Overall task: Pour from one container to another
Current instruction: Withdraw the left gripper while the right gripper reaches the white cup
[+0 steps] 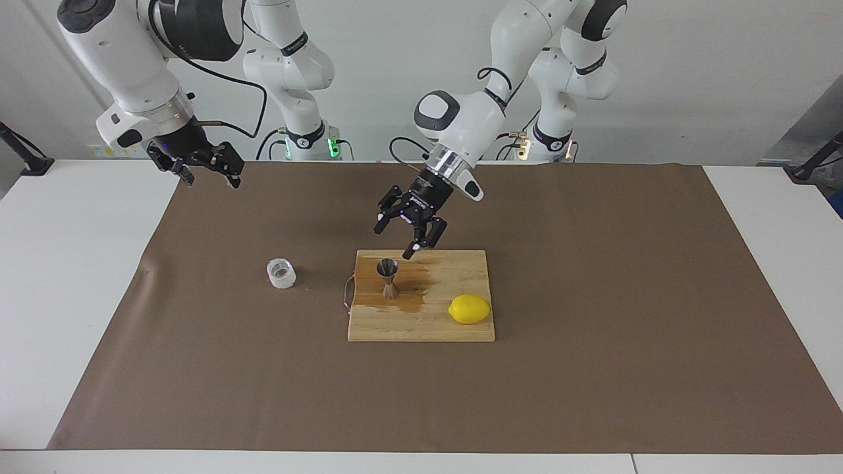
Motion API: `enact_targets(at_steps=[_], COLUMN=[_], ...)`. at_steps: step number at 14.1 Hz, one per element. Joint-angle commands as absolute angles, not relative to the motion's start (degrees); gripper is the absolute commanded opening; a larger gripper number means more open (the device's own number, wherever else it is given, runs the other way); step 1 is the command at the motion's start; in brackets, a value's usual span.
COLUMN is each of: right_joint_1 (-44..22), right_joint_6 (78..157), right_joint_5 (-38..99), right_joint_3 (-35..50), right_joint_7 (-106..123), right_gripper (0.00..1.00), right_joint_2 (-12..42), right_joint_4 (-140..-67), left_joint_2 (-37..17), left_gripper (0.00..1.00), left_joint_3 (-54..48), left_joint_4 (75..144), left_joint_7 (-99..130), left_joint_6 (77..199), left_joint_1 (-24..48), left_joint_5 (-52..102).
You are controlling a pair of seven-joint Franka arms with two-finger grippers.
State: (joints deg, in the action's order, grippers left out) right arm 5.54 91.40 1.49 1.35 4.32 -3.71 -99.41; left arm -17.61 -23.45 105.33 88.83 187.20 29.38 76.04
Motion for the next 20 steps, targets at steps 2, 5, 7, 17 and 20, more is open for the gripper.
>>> enact_targets(at_steps=[2, 5, 7, 17, 20], right_joint_1=[6.5, 6.7, 7.6, 18.2, 15.2], right_joint_6=[91.9, 93.7, 98.0, 108.5, 114.1], right_joint_5=[2.8, 2.8, 2.8, 19.4, 25.2], right_joint_3=[1.5, 1.5, 1.2, 1.2, 1.3], right_joint_7=[19.6, 31.8, 43.0, 91.5, 93.2], right_gripper=[1.00, 1.00, 1.00, 1.00, 1.00], right_joint_2=[-4.4, -4.6, -5.3, 3.0, 6.3], right_joint_4=[-100.3, -101.6, -104.8, -113.5, -114.4], left_joint_2=[-13.1, -12.6, -12.1, -10.4, -10.2], left_gripper=[1.00, 1.00, 1.00, 1.00, 1.00], left_joint_3=[-23.1, -23.1, -23.0, -22.8, -21.5], left_joint_4=[108.5, 108.7, 109.0, 107.8, 105.4], left_joint_7=[81.6, 77.9, 77.9, 77.8, 75.2], left_joint_6=[176.4, 171.1, 164.6, 140.6, 133.6], left_joint_1=[22.3, 18.1, 14.2, 4.3, 4.2], left_joint_5=[75.3, 70.8, 60.7, 14.0, 2.0])
